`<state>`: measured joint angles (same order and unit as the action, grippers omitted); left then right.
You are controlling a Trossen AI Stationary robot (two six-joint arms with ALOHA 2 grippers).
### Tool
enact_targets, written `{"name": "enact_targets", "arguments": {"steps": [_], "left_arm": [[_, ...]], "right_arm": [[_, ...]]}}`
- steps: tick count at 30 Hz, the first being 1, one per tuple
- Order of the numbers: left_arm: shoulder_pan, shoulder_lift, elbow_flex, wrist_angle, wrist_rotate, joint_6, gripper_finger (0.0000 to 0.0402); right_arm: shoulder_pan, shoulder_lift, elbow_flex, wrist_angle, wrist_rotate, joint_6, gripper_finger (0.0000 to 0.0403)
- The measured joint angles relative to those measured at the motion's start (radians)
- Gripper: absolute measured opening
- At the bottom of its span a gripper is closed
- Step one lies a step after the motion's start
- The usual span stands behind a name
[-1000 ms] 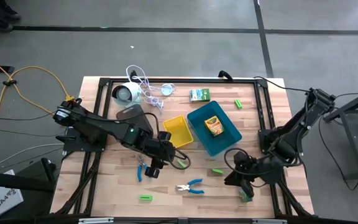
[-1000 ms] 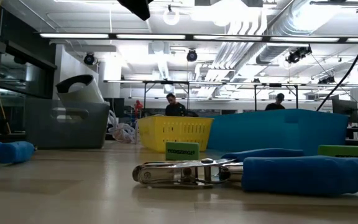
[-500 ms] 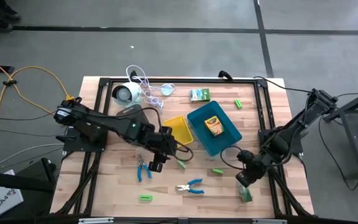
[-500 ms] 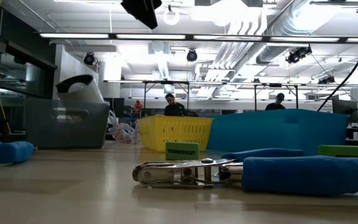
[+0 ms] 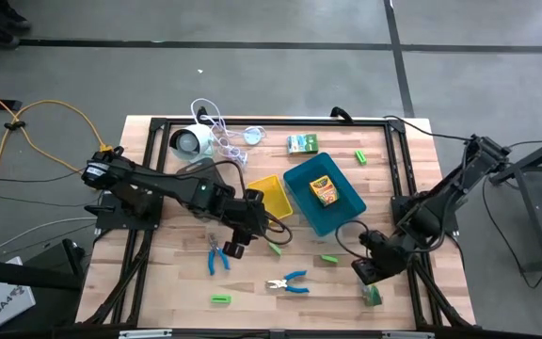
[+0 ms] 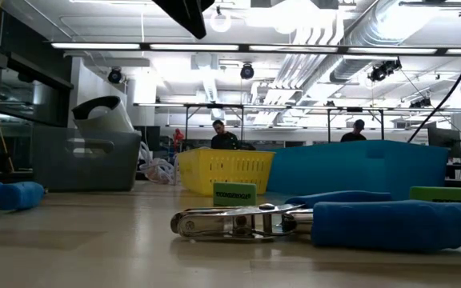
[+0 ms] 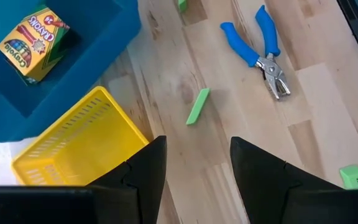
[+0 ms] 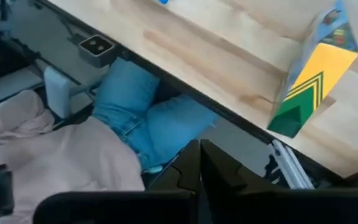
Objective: Pick & Place School Supplies
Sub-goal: Put the crayons box into the blue bin
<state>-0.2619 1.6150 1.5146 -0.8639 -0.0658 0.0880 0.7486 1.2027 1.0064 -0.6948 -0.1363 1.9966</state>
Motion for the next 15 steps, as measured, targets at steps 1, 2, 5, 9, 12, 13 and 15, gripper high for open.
{"name": "enact_targets", "arguments": {"steps": [1,2,5,9,12,13,15], "left_arm": [[0.0,0.0,0.0,0.0,0.0,0.004,0.017],[0.0,0.0,0.0,0.0,0.0,0.01,0.017],[0.0,0.0,0.0,0.0,0.0,0.018,0.017],[0.0,0.0,0.0,0.0,0.0,0.018,0.017],[0.0,0.0,0.0,0.0,0.0,0.018,0.017],[0.0,0.0,0.0,0.0,0.0,0.018,0.017],[0.0,0.0,0.0,0.0,0.0,0.031,0.017]], "right_arm": [[0.004,0.013,0.022,-0.026,0.007,0.001,0.0003],[0.01,0.031,0.05,-0.059,0.009,0.001,0.0003],[0.02,0.093,0.141,-0.148,0.012,0.002,0.0003],[0.048,0.192,0.226,-0.251,0.023,0.037,0.0003],[0.071,0.26,0.235,-0.259,0.015,0.099,0.0003],[0.079,0.283,0.235,-0.259,0.0,0.121,0.0003],[0.093,0.326,0.235,-0.258,-0.045,0.156,0.0003]]}}
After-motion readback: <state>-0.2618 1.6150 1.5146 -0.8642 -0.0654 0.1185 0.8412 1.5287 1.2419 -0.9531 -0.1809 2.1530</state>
